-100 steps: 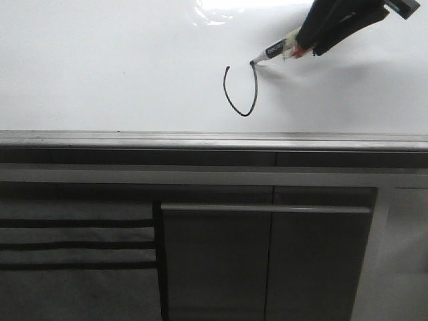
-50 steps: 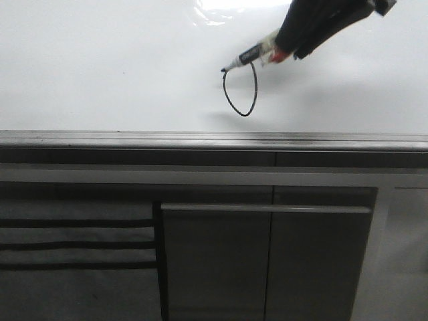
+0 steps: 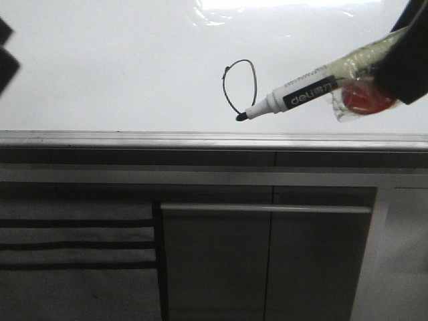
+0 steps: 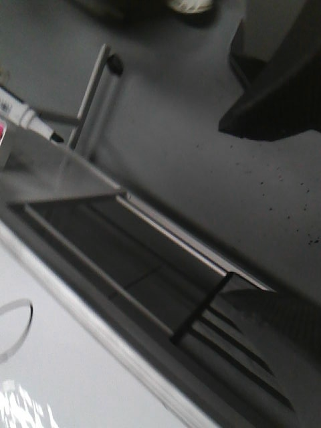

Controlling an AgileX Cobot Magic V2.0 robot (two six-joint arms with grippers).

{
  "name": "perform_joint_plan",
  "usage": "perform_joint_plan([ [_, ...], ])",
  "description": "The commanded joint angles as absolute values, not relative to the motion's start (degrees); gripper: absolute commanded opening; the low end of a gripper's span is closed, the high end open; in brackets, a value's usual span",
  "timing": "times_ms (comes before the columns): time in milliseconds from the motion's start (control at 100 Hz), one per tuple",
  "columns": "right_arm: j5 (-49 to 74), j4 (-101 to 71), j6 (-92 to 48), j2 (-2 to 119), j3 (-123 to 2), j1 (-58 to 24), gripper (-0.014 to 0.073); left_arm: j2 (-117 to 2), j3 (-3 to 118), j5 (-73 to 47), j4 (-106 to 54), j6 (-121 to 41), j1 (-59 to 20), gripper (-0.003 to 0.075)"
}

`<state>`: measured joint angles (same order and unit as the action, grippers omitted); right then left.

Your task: Write number 0 on whiteboard

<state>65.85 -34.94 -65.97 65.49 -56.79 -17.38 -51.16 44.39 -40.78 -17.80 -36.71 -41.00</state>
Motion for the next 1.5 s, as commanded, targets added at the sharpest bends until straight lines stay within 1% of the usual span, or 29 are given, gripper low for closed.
perform_joint_plan([
  [0,63.35,-38.03,-72.48,63.48,-57.79,-19.02,0.0017,-56.19,49.47,-39.40,-21.62,-42.03,-44.86,0.0442],
  [160,58.84,-38.71,-76.63,63.48,-57.79,-21.12,0.0017,-65.30,56.79,-39.27,-21.20,-44.48,-50.64,0.0442],
  [260,55.97,-40.80,-79.94,63.48,-57.98,-22.22,0.0017,-69.93,60.85,-39.27,-19.79,-44.61,-51.87,0.0442],
  [360,55.70,-40.81,-82.33,63.48,-59.27,-23.23,0.0017,-73.51,64.01,-39.61,-19.45,-44.84,-51.87,0.0442],
  [560,55.43,-40.56,-86.72,63.48,-60.96,-23.47,0.0017,-75.52,66.34,-39.38,-18.12,-45.75,-51.87,0.0442],
  [740,55.43,-40.68,-86.93,63.48,-60.96,-23.47,0.0017,-75.52,66.46,-38.42,-17.97,-45.75,-51.87,0.0430],
  [810,55.66,-40.68,-86.93,63.48,-60.96,-23.47,0.0017,-75.52,66.46,-38.27,-17.97,-45.75,-51.87,0.0386],
  [1010,57.23,-40.94,-86.93,63.48,-60.96,-23.47,0.0017,-75.52,66.46,-37.00,-17.97,-45.75,-51.87,0.0160],
  [1020,57.21,-40.94,-86.93,63.48,-60.96,-23.47,0.0017,-75.52,66.46,-37.00,-17.97,-45.75,-51.87,0.0160],
  [1080,57.35,-40.94,-86.93,63.48,-60.96,-23.47,0.0017,-75.52,66.46,-36.61,-17.97,-45.75,-51.87,0.0097],
  [1150,57.25,-41.37,-86.93,63.48,-60.96,-23.47,0.0017,-75.52,66.46,-36.52,-17.97,-45.75,-51.87,0.0046],
  [1280,57.53,-44.44,-85.98,63.48,-60.96,-23.47,0.0017,-75.52,66.46,-36.52,-17.97,-45.75,-51.87,-0.0018],
  [1490,57.42,-44.99,-85.89,63.48,-60.96,-23.47,0.0020,-75.52,66.46,-36.52,-17.97,-45.75,-51.87,-0.0020],
])
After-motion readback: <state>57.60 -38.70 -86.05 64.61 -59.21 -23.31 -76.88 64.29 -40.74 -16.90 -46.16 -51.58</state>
